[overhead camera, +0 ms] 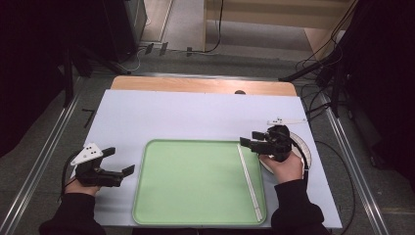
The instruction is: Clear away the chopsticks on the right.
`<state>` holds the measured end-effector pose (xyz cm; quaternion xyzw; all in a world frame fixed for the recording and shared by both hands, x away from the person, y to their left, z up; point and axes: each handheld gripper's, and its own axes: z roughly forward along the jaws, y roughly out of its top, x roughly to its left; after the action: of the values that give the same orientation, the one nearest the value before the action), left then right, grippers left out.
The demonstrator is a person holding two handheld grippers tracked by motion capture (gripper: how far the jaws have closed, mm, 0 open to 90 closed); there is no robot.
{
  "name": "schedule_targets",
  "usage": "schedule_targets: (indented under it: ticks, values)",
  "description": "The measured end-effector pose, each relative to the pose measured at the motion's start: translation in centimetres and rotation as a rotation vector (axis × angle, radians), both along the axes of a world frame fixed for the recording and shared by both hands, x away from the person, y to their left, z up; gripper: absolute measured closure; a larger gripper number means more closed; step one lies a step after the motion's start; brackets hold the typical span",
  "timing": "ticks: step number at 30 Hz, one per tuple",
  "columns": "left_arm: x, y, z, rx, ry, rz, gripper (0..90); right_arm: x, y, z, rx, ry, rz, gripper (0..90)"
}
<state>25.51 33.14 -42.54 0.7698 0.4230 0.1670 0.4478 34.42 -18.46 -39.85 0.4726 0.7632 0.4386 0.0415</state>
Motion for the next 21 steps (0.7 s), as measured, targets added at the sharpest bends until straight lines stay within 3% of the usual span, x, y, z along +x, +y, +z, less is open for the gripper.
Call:
schedule_targets:
  ticks: [4,8,13,21]
  values:
    - [-0.1,-0.1,0.0,0.001,-0.005,-0.006,0.0,0.2,-1.3,0.3,0.007,0.005,-0.014,29.7]
    - [-0.2,0.0,0.1,0.0,-0.006,0.0,0.0,0.5,-2.1,0.4,-0.029,0.003,-0.019,30.0]
    - [-0.3,-0.2,0.2,0.005,-0.008,-0.004,0.0,0.7,-3.7,0.4,0.014,0.008,-0.026,29.9]
    - [-0.3,-0.3,0.2,0.005,-0.012,-0.007,0.0,0.6,-6.9,0.8,0.034,-0.012,-0.1,31.9]
